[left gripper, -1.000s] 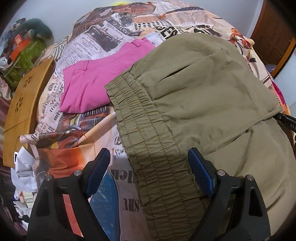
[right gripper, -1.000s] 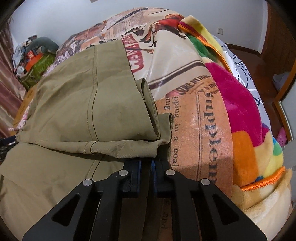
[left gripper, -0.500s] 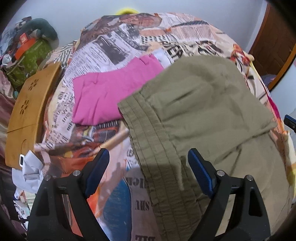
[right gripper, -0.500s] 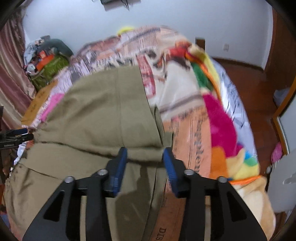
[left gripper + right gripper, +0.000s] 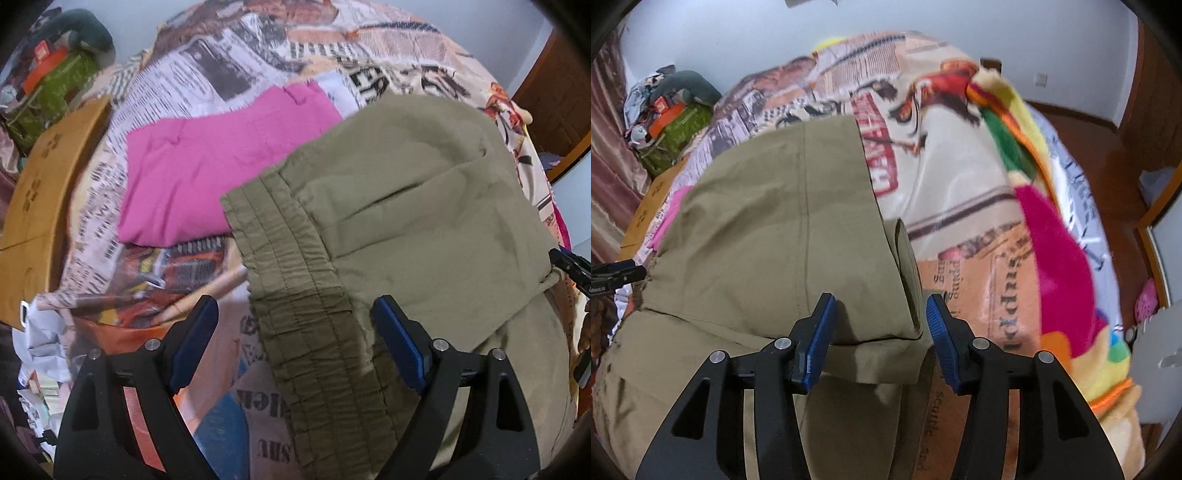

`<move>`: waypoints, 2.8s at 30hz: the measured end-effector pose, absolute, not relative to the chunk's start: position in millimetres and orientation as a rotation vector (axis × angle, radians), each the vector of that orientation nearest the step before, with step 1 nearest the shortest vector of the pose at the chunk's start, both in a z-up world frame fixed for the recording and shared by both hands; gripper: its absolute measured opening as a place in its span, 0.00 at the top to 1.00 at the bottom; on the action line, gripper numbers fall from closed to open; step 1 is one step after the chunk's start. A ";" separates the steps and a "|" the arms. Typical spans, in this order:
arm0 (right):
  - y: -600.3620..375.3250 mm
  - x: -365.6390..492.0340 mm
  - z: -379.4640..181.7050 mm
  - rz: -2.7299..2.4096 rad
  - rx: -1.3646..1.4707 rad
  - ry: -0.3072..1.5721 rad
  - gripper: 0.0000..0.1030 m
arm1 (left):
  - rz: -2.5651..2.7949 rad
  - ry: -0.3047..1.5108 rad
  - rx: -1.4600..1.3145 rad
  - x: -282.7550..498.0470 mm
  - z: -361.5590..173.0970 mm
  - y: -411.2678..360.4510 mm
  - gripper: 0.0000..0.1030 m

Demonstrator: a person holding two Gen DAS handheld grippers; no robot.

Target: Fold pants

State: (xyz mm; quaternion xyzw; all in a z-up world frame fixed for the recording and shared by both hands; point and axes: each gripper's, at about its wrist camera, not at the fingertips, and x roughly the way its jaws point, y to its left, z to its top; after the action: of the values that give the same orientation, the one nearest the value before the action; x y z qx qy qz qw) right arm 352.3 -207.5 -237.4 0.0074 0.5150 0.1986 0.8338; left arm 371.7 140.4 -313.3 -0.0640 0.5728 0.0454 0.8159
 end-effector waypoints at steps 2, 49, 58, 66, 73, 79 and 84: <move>-205.8 350.7 -243.3 0.431 0.022 1.101 0.56 | 0.081 1.239 -0.135 374.3 -321.6 137.4 0.15; -158.1 357.7 -140.8 0.434 -0.148 0.824 0.44 | 0.206 0.983 -0.125 387.0 -231.7 191.3 0.12; -133.1 404.0 -152.3 0.437 -0.149 0.816 0.44 | 0.215 1.039 -0.188 426.8 -260.2 206.8 0.12; -123.9 450.5 -192.9 0.409 -0.176 0.902 0.44 | 0.192 1.158 -0.223 441.0 -315.1 210.7 0.12; -113.6 486.3 -212.5 0.431 -0.090 0.965 0.44 | 0.136 1.219 -0.325 446.3 -348.8 211.0 0.12; -99.2 497.4 -231.5 0.458 -0.039 1.016 0.44 | 0.095 1.205 -0.345 447.8 -350.6 206.3 0.36; -95.9 495.0 -230.3 0.430 -0.037 0.971 0.70 | 0.097 1.192 -0.317 446.4 -343.6 197.3 0.45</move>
State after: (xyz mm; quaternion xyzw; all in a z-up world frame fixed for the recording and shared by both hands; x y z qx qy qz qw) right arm 495.0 -95.9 -230.3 -0.0176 0.4631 0.2052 0.8620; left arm 446.4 197.3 -343.6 -0.1484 0.5589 0.0456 0.8146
